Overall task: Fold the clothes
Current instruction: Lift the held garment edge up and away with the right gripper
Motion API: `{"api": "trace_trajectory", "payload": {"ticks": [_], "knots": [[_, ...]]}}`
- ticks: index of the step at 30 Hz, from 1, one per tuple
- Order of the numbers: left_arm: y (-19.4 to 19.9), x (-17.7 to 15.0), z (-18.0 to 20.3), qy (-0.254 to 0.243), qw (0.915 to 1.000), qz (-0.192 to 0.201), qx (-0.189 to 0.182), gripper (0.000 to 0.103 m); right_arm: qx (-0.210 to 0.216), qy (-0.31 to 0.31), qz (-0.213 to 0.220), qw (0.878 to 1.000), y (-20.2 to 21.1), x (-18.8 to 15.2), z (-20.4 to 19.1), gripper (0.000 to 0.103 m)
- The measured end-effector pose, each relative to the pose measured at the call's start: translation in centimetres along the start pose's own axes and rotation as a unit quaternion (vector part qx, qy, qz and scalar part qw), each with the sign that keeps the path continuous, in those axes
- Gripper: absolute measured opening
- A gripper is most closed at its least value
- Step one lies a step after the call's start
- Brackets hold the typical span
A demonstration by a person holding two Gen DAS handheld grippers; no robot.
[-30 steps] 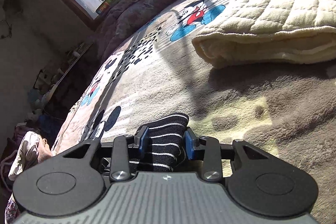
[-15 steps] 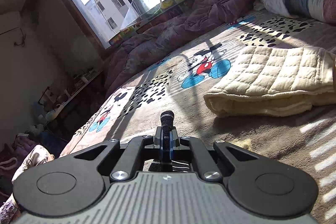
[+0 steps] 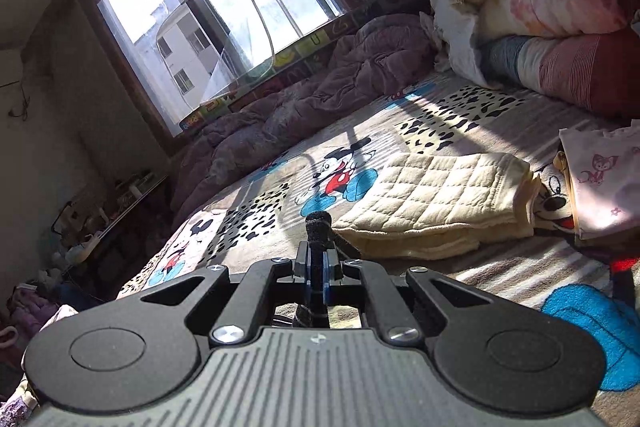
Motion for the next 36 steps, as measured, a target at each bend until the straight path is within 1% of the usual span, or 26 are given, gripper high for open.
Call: {"api": "trace_trajectory", "payload": {"ticks": [3,8,24,36], "knots": [[-0.2,-0.6,1.1,-0.024,0.9997,-0.002,-0.005,0.071,-0.01,0.002,0.008,1.0,1.5,0.5,0.9,0.007],[-0.5,-1.2,2.3,-0.048,0.9987,-0.005,-0.016,0.071,-0.027,0.0,0.021,0.999,3.6,1.3,2.5,0.007],[-1.0,-2.7,3.8,-0.102,0.9942,-0.02,-0.027,0.071,-0.1,-0.023,0.064,0.993,10.2,1.8,9.2,0.007],[-1.0,-3.5,4.5,-0.125,0.9912,-0.028,-0.032,0.071,-0.15,-0.03,0.074,0.985,13.7,0.8,13.0,0.007]]}}
Point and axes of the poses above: each gripper's, at about its wrist camera, not at the fingertips, and y roughly against the way its jaws point, z to its right, x to its top, the point moved 2 cm from there along -y, roughly the way its jaws point, and after that the axes turned 10 degrees about z, right-handed, at the moved point
